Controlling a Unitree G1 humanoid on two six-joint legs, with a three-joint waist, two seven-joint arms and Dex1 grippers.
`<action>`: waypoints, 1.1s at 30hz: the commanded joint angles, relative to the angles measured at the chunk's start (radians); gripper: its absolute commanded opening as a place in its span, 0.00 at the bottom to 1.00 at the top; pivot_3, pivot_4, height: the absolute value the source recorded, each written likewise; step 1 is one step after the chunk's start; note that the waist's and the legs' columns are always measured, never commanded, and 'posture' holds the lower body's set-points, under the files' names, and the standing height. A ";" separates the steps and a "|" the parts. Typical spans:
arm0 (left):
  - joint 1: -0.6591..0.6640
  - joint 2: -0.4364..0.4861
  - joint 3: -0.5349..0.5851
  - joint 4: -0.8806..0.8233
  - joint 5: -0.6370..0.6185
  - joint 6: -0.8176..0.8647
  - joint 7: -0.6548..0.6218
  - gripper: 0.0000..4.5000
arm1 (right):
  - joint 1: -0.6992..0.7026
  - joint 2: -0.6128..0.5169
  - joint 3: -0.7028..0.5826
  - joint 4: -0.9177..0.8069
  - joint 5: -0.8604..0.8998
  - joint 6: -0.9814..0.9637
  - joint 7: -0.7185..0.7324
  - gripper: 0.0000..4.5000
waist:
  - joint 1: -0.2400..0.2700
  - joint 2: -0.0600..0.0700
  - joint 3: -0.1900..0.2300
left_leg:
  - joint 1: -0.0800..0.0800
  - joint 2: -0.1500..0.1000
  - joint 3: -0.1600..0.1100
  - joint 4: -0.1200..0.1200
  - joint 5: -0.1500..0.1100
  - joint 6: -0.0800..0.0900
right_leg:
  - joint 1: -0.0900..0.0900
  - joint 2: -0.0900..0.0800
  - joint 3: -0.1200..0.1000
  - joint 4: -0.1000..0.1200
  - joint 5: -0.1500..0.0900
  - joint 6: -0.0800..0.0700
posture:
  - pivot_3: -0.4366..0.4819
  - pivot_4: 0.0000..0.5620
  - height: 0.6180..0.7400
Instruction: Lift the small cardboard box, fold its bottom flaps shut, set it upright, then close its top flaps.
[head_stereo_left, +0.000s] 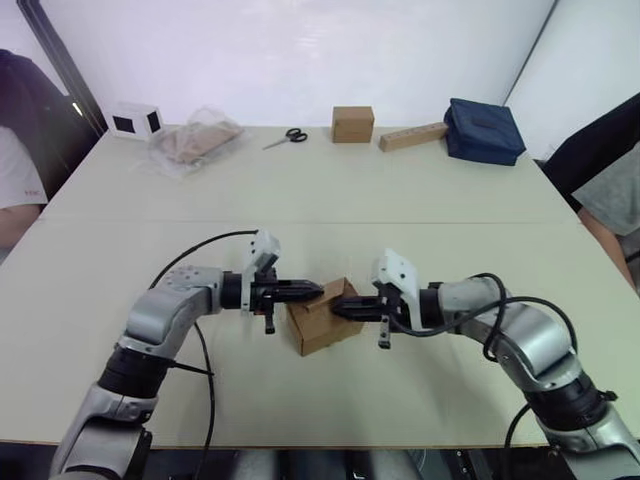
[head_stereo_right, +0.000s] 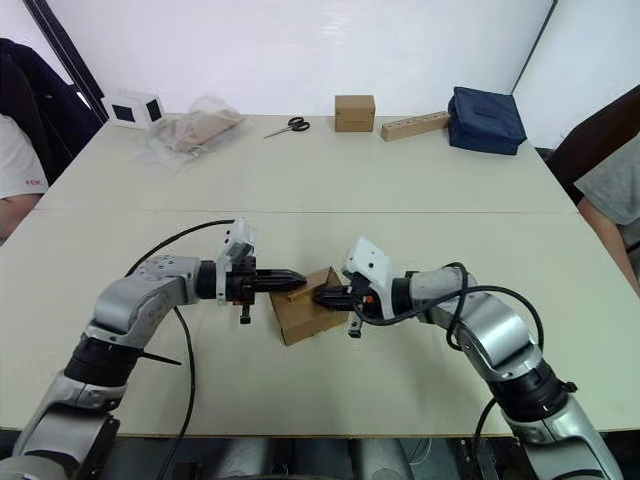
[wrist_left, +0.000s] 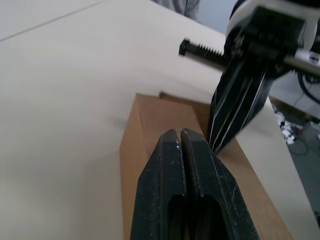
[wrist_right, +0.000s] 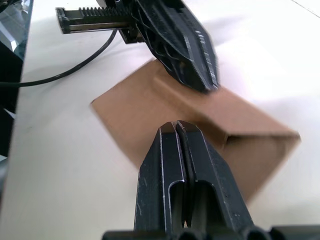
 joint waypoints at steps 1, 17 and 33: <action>0.028 0.022 -0.042 -0.019 0.052 -0.066 -0.021 0.02 | -0.017 0.017 -0.108 -0.059 0.100 0.037 -0.025 0.00 | 0.000 0.000 0.000 | 0.000 0.000 0.000 0.000 0.000 0.000 | 0.000 0.000 0.000 0.000 0.000 0.000 | 0.48 0.27 1.00; -0.007 0.020 0.076 -0.164 -0.116 0.089 0.047 0.02 | -0.148 0.085 -0.001 0.158 0.007 -0.055 -0.010 0.00 | 0.000 0.000 0.000 | -0.002 0.000 0.001 0.000 0.000 0.000 | -0.003 0.000 0.000 0.000 0.001 0.001 | 0.48 0.27 1.00; 0.129 0.079 -0.032 -0.190 -0.021 0.066 0.113 0.02 | -0.059 0.062 0.093 0.279 -0.105 -0.129 0.037 0.00 | -0.001 0.000 0.000 | -0.001 0.000 0.002 -0.001 0.000 0.000 | -0.002 0.000 0.001 0.000 0.000 0.000 | 0.48 0.27 1.00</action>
